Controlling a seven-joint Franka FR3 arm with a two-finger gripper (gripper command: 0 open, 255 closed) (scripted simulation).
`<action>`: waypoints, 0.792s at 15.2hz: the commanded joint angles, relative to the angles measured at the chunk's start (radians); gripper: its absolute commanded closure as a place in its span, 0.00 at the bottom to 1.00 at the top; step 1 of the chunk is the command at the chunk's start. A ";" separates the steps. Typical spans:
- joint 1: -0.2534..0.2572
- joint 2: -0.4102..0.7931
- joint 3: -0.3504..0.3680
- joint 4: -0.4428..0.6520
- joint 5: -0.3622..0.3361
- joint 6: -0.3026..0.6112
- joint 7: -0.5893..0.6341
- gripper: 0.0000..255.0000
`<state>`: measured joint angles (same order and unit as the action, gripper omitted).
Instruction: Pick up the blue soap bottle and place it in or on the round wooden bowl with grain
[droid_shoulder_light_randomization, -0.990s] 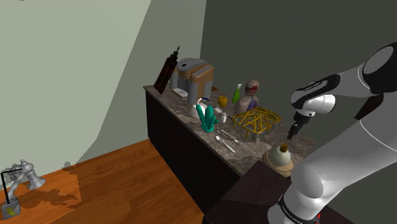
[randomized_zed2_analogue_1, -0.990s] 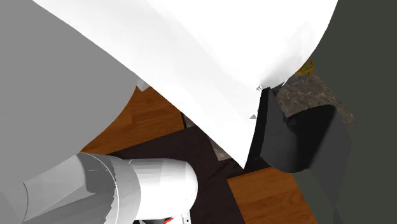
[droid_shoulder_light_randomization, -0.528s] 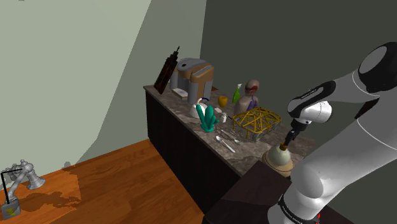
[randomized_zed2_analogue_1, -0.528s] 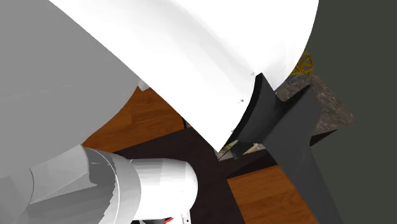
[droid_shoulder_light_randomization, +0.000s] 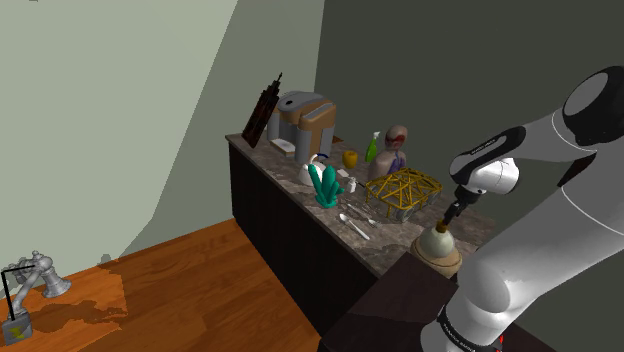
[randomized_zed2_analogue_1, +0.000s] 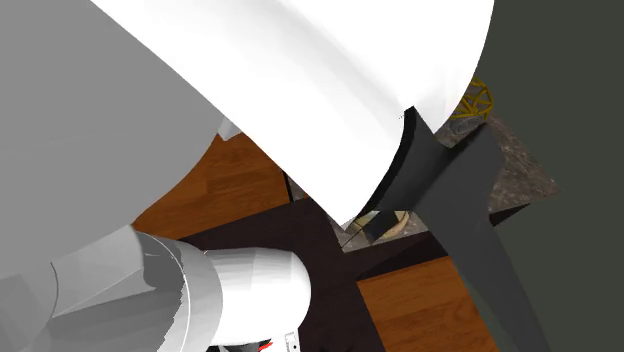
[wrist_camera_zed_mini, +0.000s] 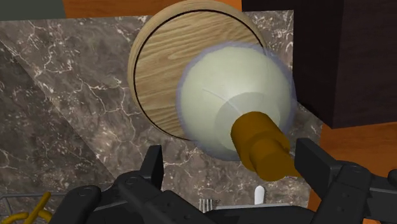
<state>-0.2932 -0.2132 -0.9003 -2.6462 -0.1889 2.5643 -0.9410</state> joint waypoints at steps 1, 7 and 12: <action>0.012 0.076 -0.024 -0.013 0.009 0.002 -0.031 0.00; -0.007 0.049 -0.025 -0.007 -0.019 -0.025 -0.026 1.00; 0.017 0.075 -0.030 -0.013 0.007 0.002 -0.029 1.00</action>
<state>-0.2875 -0.1806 -0.9332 -2.6092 -0.1863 2.5985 -0.9825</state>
